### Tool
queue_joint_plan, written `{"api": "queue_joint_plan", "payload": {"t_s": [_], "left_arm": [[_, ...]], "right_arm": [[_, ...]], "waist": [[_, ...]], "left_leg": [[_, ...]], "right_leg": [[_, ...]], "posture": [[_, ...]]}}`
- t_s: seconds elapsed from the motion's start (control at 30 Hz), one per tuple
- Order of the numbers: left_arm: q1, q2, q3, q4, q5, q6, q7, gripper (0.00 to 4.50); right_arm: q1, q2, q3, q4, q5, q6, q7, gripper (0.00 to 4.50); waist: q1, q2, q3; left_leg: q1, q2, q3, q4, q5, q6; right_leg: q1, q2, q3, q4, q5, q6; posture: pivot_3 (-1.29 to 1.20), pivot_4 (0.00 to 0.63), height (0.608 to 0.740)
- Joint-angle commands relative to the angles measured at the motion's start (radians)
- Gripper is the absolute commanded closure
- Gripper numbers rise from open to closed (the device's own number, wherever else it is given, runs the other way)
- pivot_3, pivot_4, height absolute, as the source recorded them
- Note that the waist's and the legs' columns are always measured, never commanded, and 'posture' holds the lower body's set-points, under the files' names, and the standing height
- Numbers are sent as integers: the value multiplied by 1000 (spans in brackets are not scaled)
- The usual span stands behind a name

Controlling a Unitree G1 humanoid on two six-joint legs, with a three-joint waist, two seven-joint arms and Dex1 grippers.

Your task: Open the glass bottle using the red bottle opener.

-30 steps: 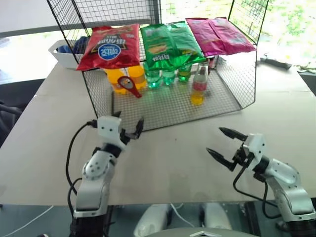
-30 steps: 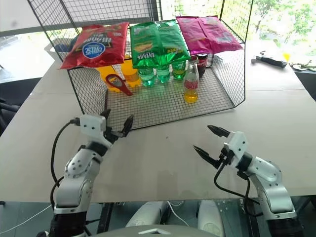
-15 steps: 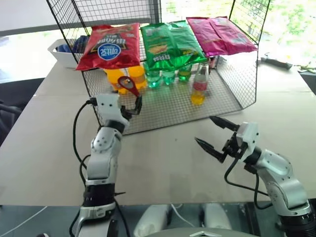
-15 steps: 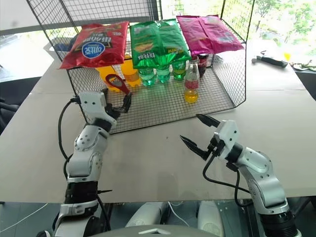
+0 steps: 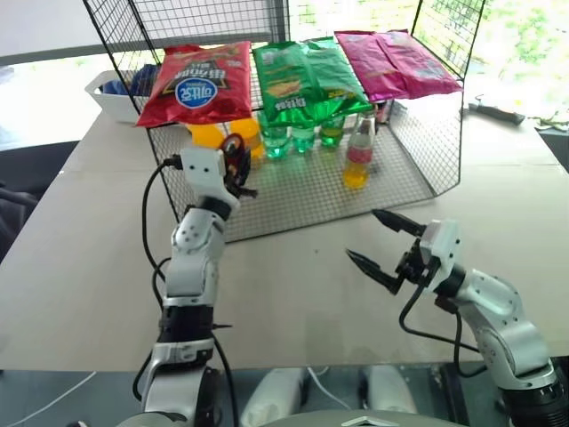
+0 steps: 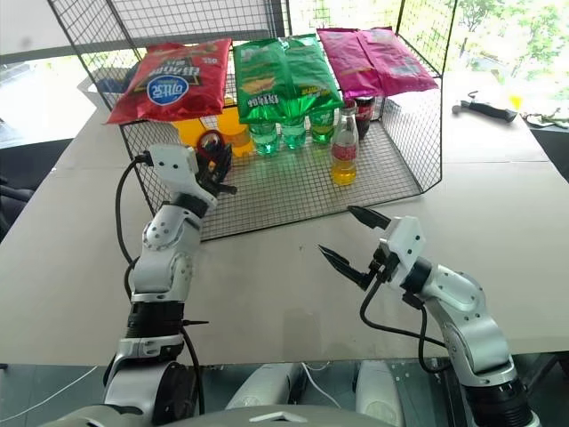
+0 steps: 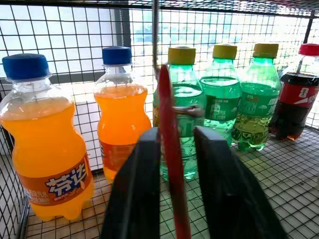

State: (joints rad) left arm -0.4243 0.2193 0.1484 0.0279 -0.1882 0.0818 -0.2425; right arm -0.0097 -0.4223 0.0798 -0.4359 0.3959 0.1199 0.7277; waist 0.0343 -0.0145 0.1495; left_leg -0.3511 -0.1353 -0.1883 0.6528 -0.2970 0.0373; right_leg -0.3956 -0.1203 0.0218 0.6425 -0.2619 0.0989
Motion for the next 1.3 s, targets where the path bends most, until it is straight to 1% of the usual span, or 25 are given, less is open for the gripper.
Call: {"api": "queue_joint_plan", "payload": {"t_s": [0.03, 0.2, 0.3, 0.37, 0.47, 0.53, 0.7, 0.77, 0.9, 0.97, 1.0, 1.03, 1.1, 1.17, 1.23, 1.3], "left_arm": [[14, -1, -4, -67, -9, -11, -2, 4466], [50, -12, -3, -129, -27, 26, 5, 4466], [75, -27, -5, -199, -80, 71, -10, 4466], [87, -43, -2, -253, -147, 120, -22, 4466], [108, -75, 18, -334, -299, 199, -46, 4466], [114, -90, 40, -364, -373, 225, -47, 4466], [129, -90, 58, -404, -535, 344, -48, 4466], [154, -80, 34, -413, -627, 438, -76, 4466], [176, -42, -10, -411, -727, 557, -144, 4466], [175, -5, -56, -389, -751, 618, -216, 4466], [169, 12, -80, -371, -748, 638, -250, 4466], [160, 27, -101, -355, -737, 649, -275, 4466], [139, 35, -120, -332, -741, 667, -306, 4466], [117, 40, -138, -309, -750, 686, -347, 4466], [102, 37, -154, -288, -737, 684, -381, 4466], [87, 14, -154, -268, -739, 675, -394, 4466]], "right_arm": [[-14, 4, -2, -41, 3, -12, -6, 0], [-22, 0, -7, -39, 7, -11, -3, 0], [-19, -3, -10, -39, 8, -13, 0, 0], [-17, -4, -10, -37, 6, -15, 2, 0], [-18, -4, -10, -35, 3, -15, 0, 0], [-19, -4, -11, -32, 2, -15, -1, 0], [-20, -4, -10, -31, -4, -4, -12, 0], [-35, -6, -10, -38, 1, 75, -52, 0], [-62, -42, 10, -85, 16, 294, -115, 0], [-94, -114, 36, -129, 46, 460, -98, 0], [-107, -140, 40, -147, 75, 507, -76, 0], [-120, -156, 33, -166, 120, 551, -60, 0], [-148, -148, -25, -193, 268, 662, -73, 0], [-182, -157, -66, -205, 374, 746, -73, 0], [-207, -177, -97, -211, 485, 840, -83, 0], [-226, -192, -114, -210, 569, 913, -96, 0]], "waist": [[0, 0, 0], [0, 0, 0], [0, 0, 0], [1, 0, 0], [2, 0, 0], [2, 0, 0], [-6, 0, 0], [-9, 0, 0], [-13, 0, 0], [-18, 0, 0], [-19, 0, 0], [-19, 0, 0], [-19, 0, 0], [-19, 0, 0], [-19, 0, 0], [-19, 0, 0]], "left_leg": [[0, 0, 0, 0, 0, 0], [0, 0, 0, 0, 0, 0], [0, 0, 0, 0, 0, 0], [0, 0, 0, 0, 0, 0], [-1, 0, 0, 0, 0, 0], [-1, 0, 0, 1, 0, 0], [-1, 0, 0, 1, 0, 0], [-1, 0, 0, 1, 0, 0], [-1, 0, 0, 1, 0, 0], [-1, 0, 0, 1, 0, 0], [-1, 0, 0, 1, 0, 0], [-1, 0, 0, 1, 0, 0], [-1, 0, 0, 1, 0, 0], [-1, 0, 0, 1, 0, 0], [-2, 0, 0, 1, 0, 0], [-3, 0, 0, 1, 0, 0]], "right_leg": [[0, 0, 0, 0, 0, 0], [0, 0, 0, 0, 0, 0], [0, 0, 0, 0, 0, 0], [0, 0, 0, 0, 0, 0], [0, 0, 0, 0, 0, 0], [0, 0, 0, 0, 0, 0], [0, 0, 0, 0, 0, 0], [0, 0, 0, 0, 0, 0], [0, 0, 0, 0, 0, 0], [0, 1, 0, 1, 0, 0], [-1, 1, 1, 1, 1, -1], [-1, 0, 1, 1, 1, -1], [0, 1, 1, 1, 1, -1], [-1, 0, 0, 0, 1, -1], [-1, 0, 0, 0, 1, -1], [-1, 0, 0, -1, 1, -1]], "posture": [[0, 150, 740], [0, 150, 740], [0, 150, 740], [0, 150, 740], [0, 150, 740], [0, 150, 740], [0, 150, 740], [0, 150, 740], [0, 150, 740], [0, 150, 740], [0, 150, 740], [0, 150, 740], [0, 150, 740], [0, 150, 740], [0, 150, 740], [0, 150, 740]]}}
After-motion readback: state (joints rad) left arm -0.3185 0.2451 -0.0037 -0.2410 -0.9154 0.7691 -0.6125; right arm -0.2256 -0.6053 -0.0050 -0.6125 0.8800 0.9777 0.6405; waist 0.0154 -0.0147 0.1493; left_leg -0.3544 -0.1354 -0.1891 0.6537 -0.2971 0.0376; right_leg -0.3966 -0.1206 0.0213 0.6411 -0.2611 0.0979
